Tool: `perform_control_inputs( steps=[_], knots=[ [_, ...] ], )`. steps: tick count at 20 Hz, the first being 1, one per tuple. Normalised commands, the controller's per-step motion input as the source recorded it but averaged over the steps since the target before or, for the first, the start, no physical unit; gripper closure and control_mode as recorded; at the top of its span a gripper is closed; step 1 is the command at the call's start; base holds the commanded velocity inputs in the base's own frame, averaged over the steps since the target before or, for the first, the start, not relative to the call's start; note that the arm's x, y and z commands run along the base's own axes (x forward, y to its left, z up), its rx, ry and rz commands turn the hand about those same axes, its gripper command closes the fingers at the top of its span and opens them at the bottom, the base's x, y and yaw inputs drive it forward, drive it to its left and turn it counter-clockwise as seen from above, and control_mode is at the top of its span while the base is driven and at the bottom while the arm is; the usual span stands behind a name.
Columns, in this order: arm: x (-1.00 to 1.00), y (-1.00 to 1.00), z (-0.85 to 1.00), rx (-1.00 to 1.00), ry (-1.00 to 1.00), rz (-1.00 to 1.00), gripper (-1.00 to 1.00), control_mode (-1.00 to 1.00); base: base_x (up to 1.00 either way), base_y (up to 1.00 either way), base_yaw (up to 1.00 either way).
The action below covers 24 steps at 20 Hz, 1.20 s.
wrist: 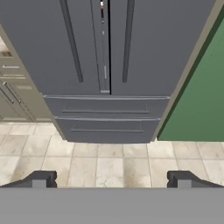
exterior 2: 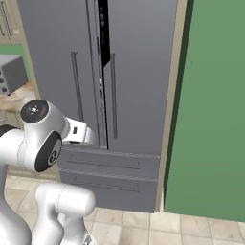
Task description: Retrieve the chicken drumstick from the fridge and place it on the saucepan with marinade on the stove.
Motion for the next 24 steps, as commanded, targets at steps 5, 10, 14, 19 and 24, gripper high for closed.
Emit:
perform_control_inputs(
  steps=[5, 10, 14, 19, 24],
  knots=[
    [0.0, 0.0, 0.0, 0.0, 0.0, 0.0, -1.0, 1.0, 0.01, 0.02, 0.0],
    [0.0, 0.0, 0.0, 0.0, 0.0, 0.0, -1.0, 1.0, 0.03, 0.03, -0.02],
    [0.0, 0.0, 0.0, 0.0, 0.0, 0.0, -1.0, 1.0, 0.0, 0.0, 0.0],
    [0.07, 0.0, 0.0, 0.0, -0.05, 0.0, -1.0, -1.0, 0.01, 0.01, 0.0],
    [0.19, 0.0, 0.05, 0.01, -0.17, -0.01, -1.0, -1.0, 0.0, 0.0, 0.0]
  ],
)
